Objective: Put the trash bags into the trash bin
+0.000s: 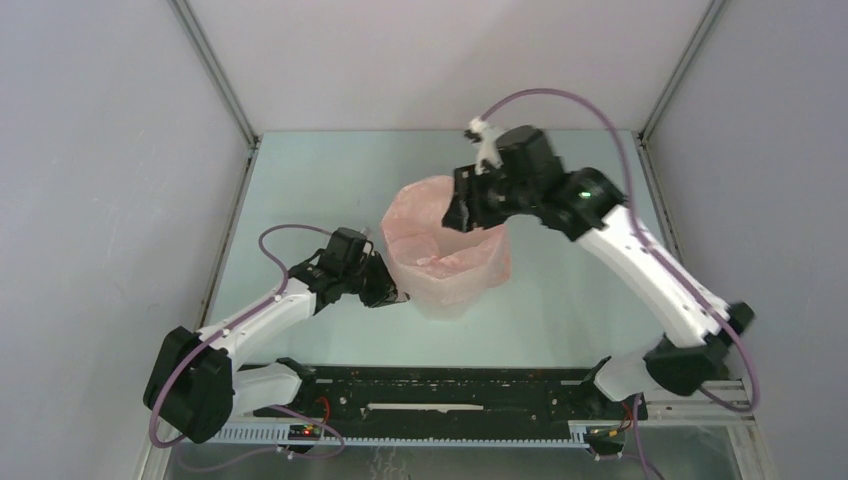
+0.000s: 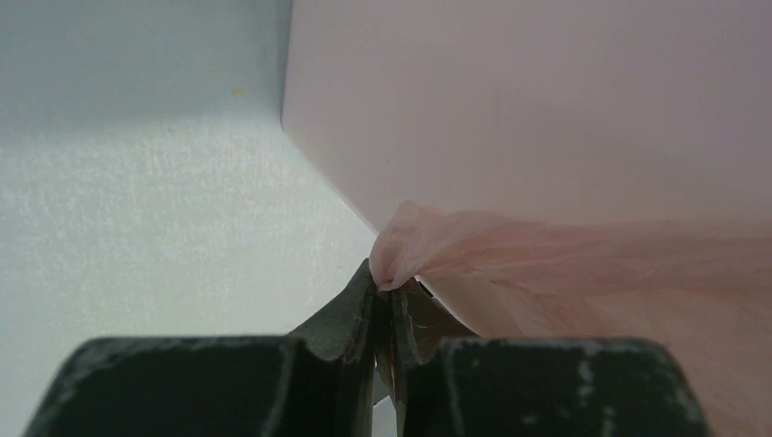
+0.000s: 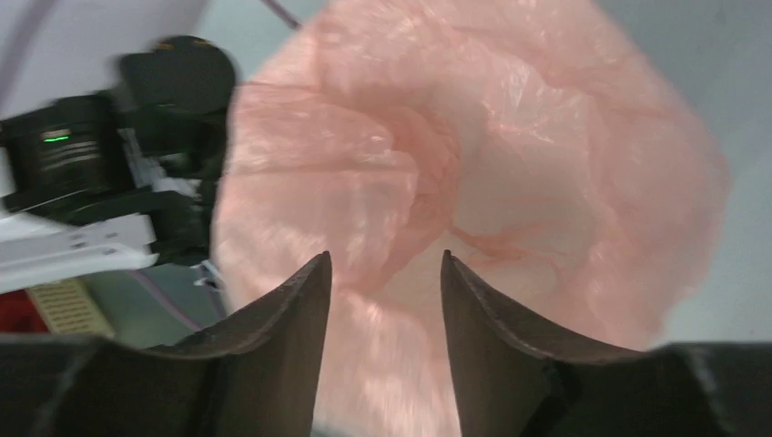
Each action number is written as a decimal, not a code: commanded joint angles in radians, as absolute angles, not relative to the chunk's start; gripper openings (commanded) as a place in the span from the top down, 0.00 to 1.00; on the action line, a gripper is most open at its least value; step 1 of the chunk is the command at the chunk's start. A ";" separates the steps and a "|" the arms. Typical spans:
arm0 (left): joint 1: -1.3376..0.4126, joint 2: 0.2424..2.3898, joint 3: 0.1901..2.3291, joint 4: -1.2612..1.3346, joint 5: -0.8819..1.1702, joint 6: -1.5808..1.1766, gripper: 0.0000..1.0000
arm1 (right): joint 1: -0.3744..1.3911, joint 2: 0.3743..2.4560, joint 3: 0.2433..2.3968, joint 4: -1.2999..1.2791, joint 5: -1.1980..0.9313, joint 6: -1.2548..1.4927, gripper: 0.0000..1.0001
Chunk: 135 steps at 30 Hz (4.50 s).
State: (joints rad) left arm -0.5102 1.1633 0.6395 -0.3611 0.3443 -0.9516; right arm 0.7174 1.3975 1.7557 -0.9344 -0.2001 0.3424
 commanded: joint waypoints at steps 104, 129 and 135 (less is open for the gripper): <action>-0.517 1.243 0.749 -0.394 0.323 -0.824 0.82 | 0.872 1.796 1.678 -0.844 0.182 0.348 0.05; -0.517 0.843 0.697 -0.667 0.200 -0.753 0.37 | 0.836 1.647 2.056 -1.033 0.147 0.351 0.18; -0.511 0.534 0.671 -0.816 0.114 -0.814 0.12 | 0.826 1.469 2.066 -1.075 0.116 0.337 0.14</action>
State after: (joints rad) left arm -0.5133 0.6731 0.6914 -0.6960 0.1925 -0.7868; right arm 0.8345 1.6390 2.0396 -1.0332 0.1429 0.3565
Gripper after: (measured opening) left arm 0.812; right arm 0.846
